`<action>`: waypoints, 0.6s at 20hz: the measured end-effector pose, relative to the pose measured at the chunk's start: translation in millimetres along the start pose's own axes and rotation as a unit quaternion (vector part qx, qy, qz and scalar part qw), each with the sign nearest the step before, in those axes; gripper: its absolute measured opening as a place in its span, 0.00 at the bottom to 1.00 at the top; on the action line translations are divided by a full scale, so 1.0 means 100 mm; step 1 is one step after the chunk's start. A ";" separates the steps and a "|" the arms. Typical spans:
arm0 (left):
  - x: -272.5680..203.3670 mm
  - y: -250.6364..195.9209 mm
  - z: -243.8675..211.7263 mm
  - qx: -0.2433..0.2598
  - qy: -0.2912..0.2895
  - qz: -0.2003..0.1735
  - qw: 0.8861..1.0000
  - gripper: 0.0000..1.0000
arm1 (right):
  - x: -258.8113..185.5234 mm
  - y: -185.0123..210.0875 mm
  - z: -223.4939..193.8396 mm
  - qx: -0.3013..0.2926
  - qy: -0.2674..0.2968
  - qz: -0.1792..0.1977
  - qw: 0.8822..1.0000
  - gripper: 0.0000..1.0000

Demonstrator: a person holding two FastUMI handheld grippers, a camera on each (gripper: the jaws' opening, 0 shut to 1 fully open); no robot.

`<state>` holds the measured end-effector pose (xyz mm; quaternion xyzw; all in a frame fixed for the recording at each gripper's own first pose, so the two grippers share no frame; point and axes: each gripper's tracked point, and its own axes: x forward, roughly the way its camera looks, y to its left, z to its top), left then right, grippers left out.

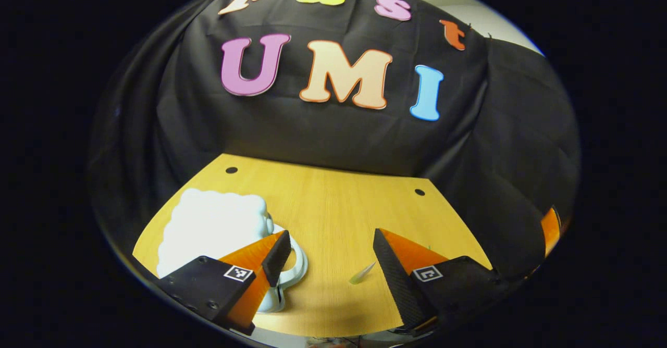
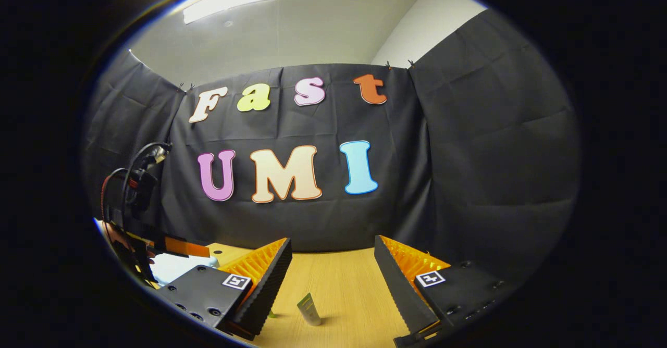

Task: First open the suitcase, pack the skin care products into it, and then close the suitcase.

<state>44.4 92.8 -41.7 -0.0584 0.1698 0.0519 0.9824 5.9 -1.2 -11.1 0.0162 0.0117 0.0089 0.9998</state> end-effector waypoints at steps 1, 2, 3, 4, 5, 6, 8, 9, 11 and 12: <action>0.09 0.03 0.00 -0.010 0.016 0.001 1.000 0.95 | -0.01 -0.02 -0.03 0.003 0.004 -0.002 1.000 0.99; 0.18 0.08 -0.01 -0.018 0.035 0.005 0.999 0.95 | -0.01 -0.04 -0.05 0.006 0.008 -0.005 1.000 0.99; 0.27 0.12 -0.03 -0.022 0.049 0.005 0.999 0.95 | -0.01 -0.07 -0.07 0.007 0.012 -0.008 1.000 0.99; 0.34 0.15 -0.07 -0.027 0.071 0.006 0.997 0.95 | -0.03 -0.09 -0.09 0.006 0.015 -0.010 1.000 0.99; 0.41 0.16 -0.07 -0.035 0.084 0.002 0.996 0.96 | -0.03 -0.10 -0.09 0.005 0.015 -0.012 1.000 0.99; 0.46 0.17 -0.12 -0.045 0.101 -0.002 0.994 0.96 | -0.03 -0.11 -0.08 0.003 0.015 -0.013 1.000 0.99; 0.63 0.23 -0.22 -0.069 0.140 0.000 0.988 0.96 | -0.04 -0.13 -0.11 0.001 0.018 -0.013 1.000 0.99; 0.69 0.29 -0.30 -0.077 0.162 0.008 0.984 0.96 | -0.04 -0.13 -0.12 0.000 0.020 -0.013 1.000 0.99; 0.80 0.40 -0.46 -0.095 0.208 0.032 0.973 0.96 | -0.04 -0.15 -0.15 -0.002 0.024 -0.013 1.000 0.99; 0.86 0.44 -0.51 -0.104 0.226 0.038 0.968 0.96 | -0.04 -0.15 -0.16 -0.003 0.026 -0.013 1.000 0.99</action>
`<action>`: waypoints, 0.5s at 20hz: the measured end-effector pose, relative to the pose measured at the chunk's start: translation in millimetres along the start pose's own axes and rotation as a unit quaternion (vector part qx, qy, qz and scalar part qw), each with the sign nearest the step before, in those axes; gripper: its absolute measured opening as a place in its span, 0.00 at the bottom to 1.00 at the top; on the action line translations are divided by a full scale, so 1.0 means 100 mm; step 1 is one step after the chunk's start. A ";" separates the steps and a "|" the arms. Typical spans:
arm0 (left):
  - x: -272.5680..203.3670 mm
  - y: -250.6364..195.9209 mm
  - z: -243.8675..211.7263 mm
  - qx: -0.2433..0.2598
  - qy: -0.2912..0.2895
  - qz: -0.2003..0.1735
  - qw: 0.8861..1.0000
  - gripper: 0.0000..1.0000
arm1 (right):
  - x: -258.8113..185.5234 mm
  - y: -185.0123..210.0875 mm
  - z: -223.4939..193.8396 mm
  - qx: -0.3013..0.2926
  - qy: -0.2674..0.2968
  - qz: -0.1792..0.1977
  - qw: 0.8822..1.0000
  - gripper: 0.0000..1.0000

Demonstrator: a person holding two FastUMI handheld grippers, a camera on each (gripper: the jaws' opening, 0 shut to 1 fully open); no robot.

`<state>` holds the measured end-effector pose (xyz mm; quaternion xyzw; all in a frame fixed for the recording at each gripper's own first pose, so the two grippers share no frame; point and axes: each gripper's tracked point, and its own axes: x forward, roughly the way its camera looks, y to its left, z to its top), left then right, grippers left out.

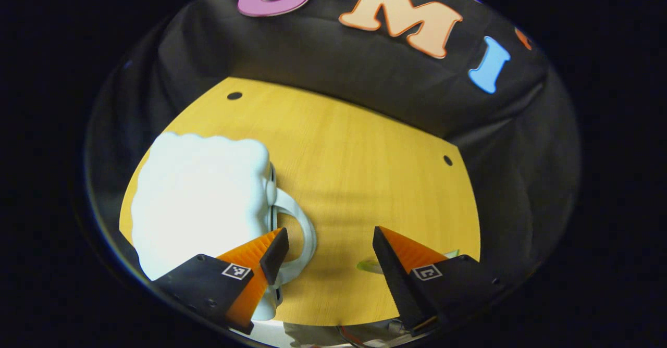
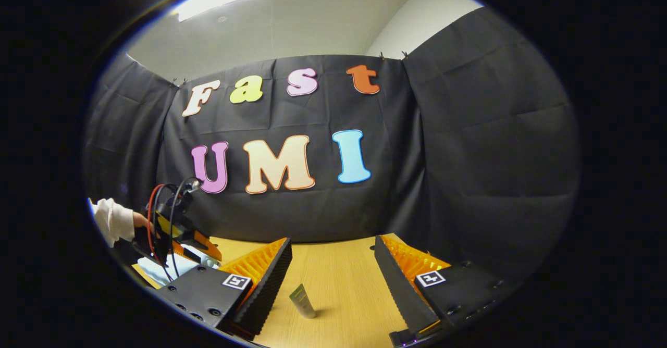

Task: First open the suitcase, pack the skin care products into it, and then close the suitcase.

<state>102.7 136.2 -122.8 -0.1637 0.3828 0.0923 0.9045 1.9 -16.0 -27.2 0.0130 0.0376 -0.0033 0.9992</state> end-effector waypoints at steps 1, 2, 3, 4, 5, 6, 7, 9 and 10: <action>0.06 0.03 -0.03 -0.007 0.016 0.004 1.000 0.96 | 0.00 0.00 -0.01 0.000 0.001 0.000 1.000 0.99; 0.12 0.05 -0.04 -0.008 0.028 0.008 1.000 0.96 | 0.00 -0.01 -0.03 0.000 0.003 0.000 1.000 0.99; 0.17 0.07 -0.05 -0.007 0.037 0.013 0.999 0.96 | 0.00 -0.02 -0.04 -0.001 0.004 0.000 1.000 0.99; 0.21 0.08 -0.04 -0.006 0.045 0.021 0.999 0.96 | 0.00 -0.03 -0.05 -0.003 0.006 -0.002 1.000 0.99; 0.27 0.09 -0.06 -0.005 0.054 0.027 0.998 0.96 | 0.01 -0.05 -0.07 -0.004 0.009 -0.003 1.000 0.99; 0.31 0.09 -0.08 -0.006 0.064 0.030 0.997 0.95 | 0.01 -0.05 -0.08 -0.003 0.010 -0.003 1.000 0.99; 0.38 0.11 -0.11 -0.007 0.075 0.034 0.997 0.95 | 0.01 -0.06 -0.08 -0.002 0.011 -0.003 1.000 0.99; 0.48 0.14 -0.16 -0.008 0.095 0.042 0.995 0.92 | 0.01 -0.08 -0.08 -0.003 0.010 -0.004 1.000 0.99; 0.53 0.14 -0.20 -0.005 0.108 0.045 0.993 0.90 | 0.02 -0.10 -0.07 -0.005 0.010 -0.006 1.000 0.99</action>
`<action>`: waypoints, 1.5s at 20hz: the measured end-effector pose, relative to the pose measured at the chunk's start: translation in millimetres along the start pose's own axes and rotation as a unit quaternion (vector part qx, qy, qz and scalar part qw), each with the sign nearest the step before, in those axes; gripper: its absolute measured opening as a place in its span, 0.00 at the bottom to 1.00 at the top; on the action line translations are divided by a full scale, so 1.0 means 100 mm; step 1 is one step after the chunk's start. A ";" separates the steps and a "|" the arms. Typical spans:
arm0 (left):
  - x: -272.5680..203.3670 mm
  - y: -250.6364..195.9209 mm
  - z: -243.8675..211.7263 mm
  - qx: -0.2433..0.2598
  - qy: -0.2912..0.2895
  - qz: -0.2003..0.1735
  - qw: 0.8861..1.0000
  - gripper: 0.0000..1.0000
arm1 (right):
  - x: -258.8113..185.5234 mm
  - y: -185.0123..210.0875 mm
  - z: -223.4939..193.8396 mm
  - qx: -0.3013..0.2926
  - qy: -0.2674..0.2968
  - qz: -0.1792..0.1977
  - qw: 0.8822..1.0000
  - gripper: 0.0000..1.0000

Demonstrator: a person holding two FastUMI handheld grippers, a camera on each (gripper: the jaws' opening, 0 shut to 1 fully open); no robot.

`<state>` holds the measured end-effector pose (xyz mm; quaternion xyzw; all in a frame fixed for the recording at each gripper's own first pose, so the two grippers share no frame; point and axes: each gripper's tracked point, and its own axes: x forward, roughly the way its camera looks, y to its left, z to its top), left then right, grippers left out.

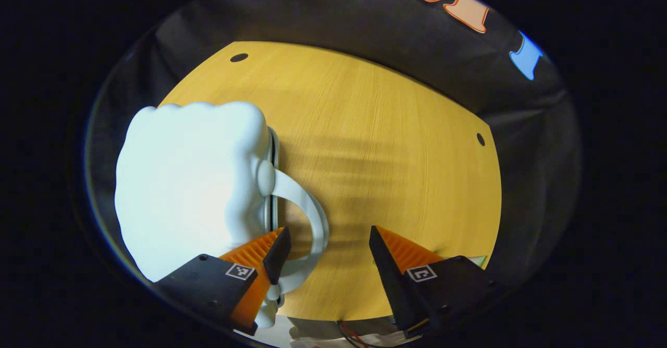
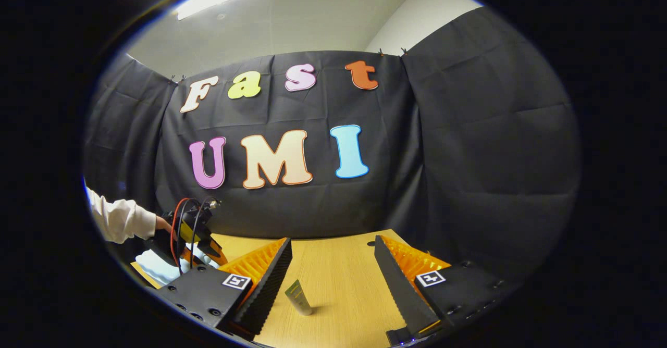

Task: First open the suitcase, pack the skin care products into it, and then close the suitcase.

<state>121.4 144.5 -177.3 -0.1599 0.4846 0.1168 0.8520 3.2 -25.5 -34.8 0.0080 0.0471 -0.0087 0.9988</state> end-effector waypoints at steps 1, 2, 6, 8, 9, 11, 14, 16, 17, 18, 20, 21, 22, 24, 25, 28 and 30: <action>0.03 0.00 -0.03 0.004 0.009 0.004 1.000 0.87 | -0.01 -0.01 0.00 -0.002 0.000 -0.001 1.000 0.99; 0.06 0.03 -0.04 0.008 0.016 0.011 1.000 0.84 | 0.00 -0.03 0.00 -0.003 0.000 -0.003 1.000 0.99; 0.20 0.10 -0.07 0.029 0.033 0.032 0.999 0.67 | 0.01 -0.07 -0.02 -0.006 0.003 -0.007 1.000 0.99; 0.25 0.15 -0.07 0.035 0.039 0.043 0.998 0.54 | 0.02 -0.09 -0.04 -0.006 0.005 -0.008 1.000 0.99; 0.27 0.16 -0.07 0.034 0.042 0.045 0.998 0.44 | 0.02 -0.10 -0.05 -0.007 0.006 -0.008 1.000 0.99; 0.33 0.18 -0.09 0.031 0.049 0.047 0.997 0.35 | 0.04 -0.09 -0.08 -0.008 0.009 -0.007 1.000 0.99; 0.42 0.20 -0.11 0.030 0.062 0.046 0.997 0.31 | 0.06 -0.07 -0.12 -0.013 0.014 -0.003 1.000 0.99; 0.48 0.20 -0.14 0.025 0.069 0.045 0.996 0.21 | 0.08 -0.04 -0.13 -0.016 0.018 0.001 1.000 0.99; 0.47 0.21 -0.15 0.026 0.071 0.044 0.996 0.11 | 0.09 -0.03 -0.15 -0.017 0.019 0.003 1.000 0.99; 0.47 0.21 -0.14 0.031 0.072 0.042 0.996 0.11 | 0.11 -0.02 -0.15 -0.019 0.019 0.005 1.000 0.99; 0.47 0.20 -0.13 0.033 0.073 0.034 0.996 0.08 | 0.13 0.00 -0.17 -0.020 0.020 0.008 1.000 0.99; 0.46 0.18 -0.13 0.029 0.071 0.032 0.997 0.08 | 0.14 0.01 -0.17 -0.020 0.021 0.010 1.000 0.99; 0.45 0.17 -0.12 0.028 0.069 0.029 0.997 0.06 | 0.15 0.02 -0.17 -0.020 0.021 0.011 1.000 0.99; 0.42 0.16 -0.12 0.032 0.064 0.032 0.997 0.05 | 0.17 0.05 -0.18 -0.019 0.021 0.015 0.999 0.99; 0.40 0.15 -0.10 0.039 0.061 0.035 0.997 0.05 | 0.18 0.07 -0.20 -0.018 0.022 0.017 0.999 0.99; 0.33 0.12 -0.07 0.047 0.055 0.034 0.997 0.05 | 0.21 0.13 -0.21 -0.020 0.023 0.027 0.999 0.99; 0.26 0.08 -0.05 0.038 0.049 0.024 0.998 0.05 | 0.23 0.19 -0.23 -0.017 0.024 0.036 0.999 0.99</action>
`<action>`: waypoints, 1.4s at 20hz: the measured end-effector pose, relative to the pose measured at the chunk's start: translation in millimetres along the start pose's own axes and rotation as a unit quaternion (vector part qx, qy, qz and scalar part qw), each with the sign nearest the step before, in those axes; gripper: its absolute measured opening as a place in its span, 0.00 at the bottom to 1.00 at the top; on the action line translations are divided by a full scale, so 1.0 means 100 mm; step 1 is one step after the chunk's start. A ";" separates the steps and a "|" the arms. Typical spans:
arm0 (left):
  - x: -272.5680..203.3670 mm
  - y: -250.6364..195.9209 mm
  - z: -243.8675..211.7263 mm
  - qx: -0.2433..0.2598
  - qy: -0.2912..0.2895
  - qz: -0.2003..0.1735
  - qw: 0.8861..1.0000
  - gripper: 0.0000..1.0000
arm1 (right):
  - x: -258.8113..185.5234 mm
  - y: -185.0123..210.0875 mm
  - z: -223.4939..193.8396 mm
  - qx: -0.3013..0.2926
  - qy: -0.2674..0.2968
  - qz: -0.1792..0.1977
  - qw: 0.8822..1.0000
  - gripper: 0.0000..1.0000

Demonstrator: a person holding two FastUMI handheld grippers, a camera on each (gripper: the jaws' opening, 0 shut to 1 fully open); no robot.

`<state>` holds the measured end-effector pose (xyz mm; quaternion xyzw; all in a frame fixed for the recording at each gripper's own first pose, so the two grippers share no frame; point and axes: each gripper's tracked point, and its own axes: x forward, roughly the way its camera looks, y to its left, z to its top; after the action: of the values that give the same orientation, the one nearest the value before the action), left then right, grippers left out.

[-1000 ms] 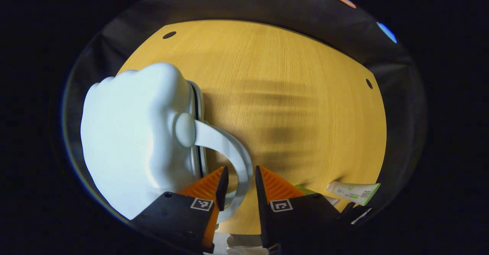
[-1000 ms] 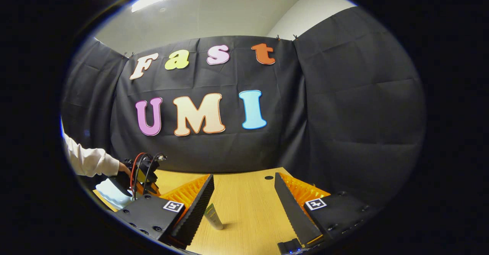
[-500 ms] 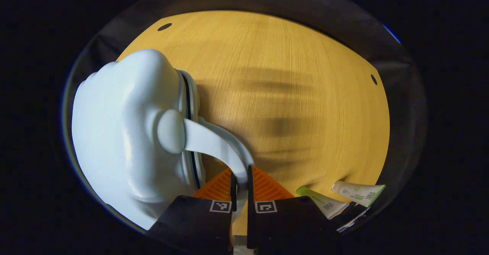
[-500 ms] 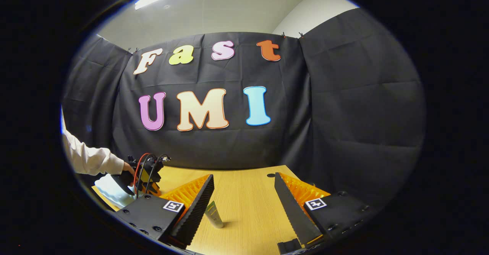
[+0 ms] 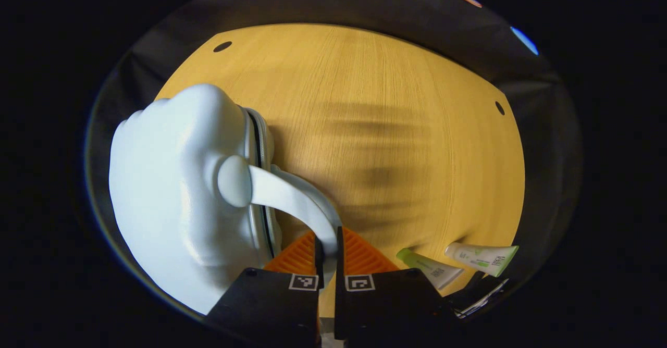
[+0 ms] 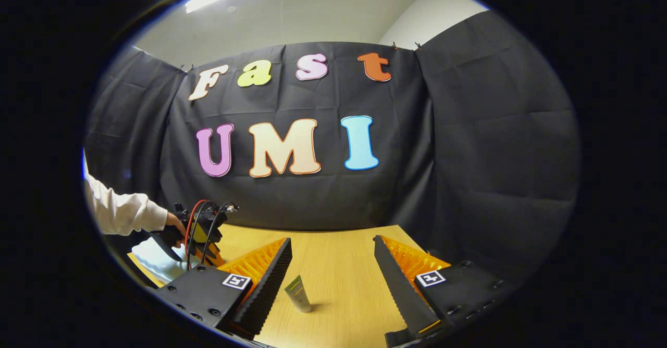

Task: First open the suitcase, pack the skin care products into it, and then close the suitcase.

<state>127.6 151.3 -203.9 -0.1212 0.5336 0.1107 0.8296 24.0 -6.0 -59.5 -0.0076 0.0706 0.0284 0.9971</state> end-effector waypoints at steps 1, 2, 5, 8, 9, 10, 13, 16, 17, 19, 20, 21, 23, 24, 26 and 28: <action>-0.05 0.00 0.00 -0.005 -0.004 -0.002 1.000 0.05 | 0.00 0.04 -0.01 0.002 0.001 0.006 1.000 0.99; -0.09 0.00 0.02 -0.009 -0.010 -0.004 1.000 0.05 | 0.02 0.06 -0.01 0.004 0.002 0.013 1.000 0.99; -0.27 -0.01 0.06 -0.026 -0.031 -0.005 0.999 0.05 | 0.08 0.15 -0.04 0.009 0.004 0.037 0.999 0.99; -0.39 -0.03 0.10 -0.035 -0.053 0.003 0.998 0.05 | 0.13 0.20 -0.09 0.016 0.010 0.069 0.997 0.99; -0.42 -0.02 0.11 -0.039 -0.059 0.004 0.997 0.05 | 0.17 0.20 -0.11 0.018 0.013 0.078 0.997 0.99; -0.46 -0.02 0.13 -0.045 -0.065 0.005 0.997 0.04 | 0.20 0.21 -0.11 0.021 0.015 0.088 0.996 0.99; -0.59 -0.03 0.17 -0.058 -0.080 0.004 0.995 0.05 | 0.30 0.24 -0.15 0.026 0.027 0.119 0.992 0.99; -0.73 -0.01 0.20 -0.063 -0.098 0.005 0.993 0.05 | 0.42 0.27 -0.12 0.029 0.030 0.141 0.989 0.99; -0.77 0.01 0.23 -0.065 -0.105 0.003 0.992 0.05 | 0.44 0.29 -0.11 0.030 0.029 0.146 0.988 0.99; -0.88 0.05 0.26 -0.073 -0.120 -0.001 0.990 0.05 | 0.51 0.35 -0.10 0.032 0.027 0.150 0.988 0.97; -0.94 0.07 0.27 -0.073 -0.126 -0.006 0.989 0.05 | 0.54 0.38 -0.12 0.031 0.028 0.152 0.988 0.97; -0.99 0.08 0.28 -0.075 -0.132 -0.010 0.988 0.05 | 0.55 0.41 -0.14 0.030 0.029 0.152 0.987 0.97; -1.08 0.10 0.30 -0.076 -0.140 -0.023 0.987 0.05 | 0.59 0.50 -0.16 0.028 0.032 0.152 0.987 0.98; -1.13 0.12 0.30 -0.076 -0.145 -0.032 0.986 0.05 | 0.59 0.53 -0.16 0.026 0.030 0.149 0.988 0.98; -1.22 0.17 0.32 -0.073 -0.153 -0.050 0.984 0.05 | 0.60 0.61 -0.17 0.024 0.026 0.139 0.990 0.98; -1.32 0.23 0.34 -0.069 -0.162 -0.069 0.982 0.05 | 0.60 0.70 -0.18 0.022 0.018 0.120 0.992 0.95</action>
<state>95.8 176.5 -71.4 -0.1948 0.3735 0.1082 0.9005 76.5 66.8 -86.5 0.0224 0.0891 0.1460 0.9850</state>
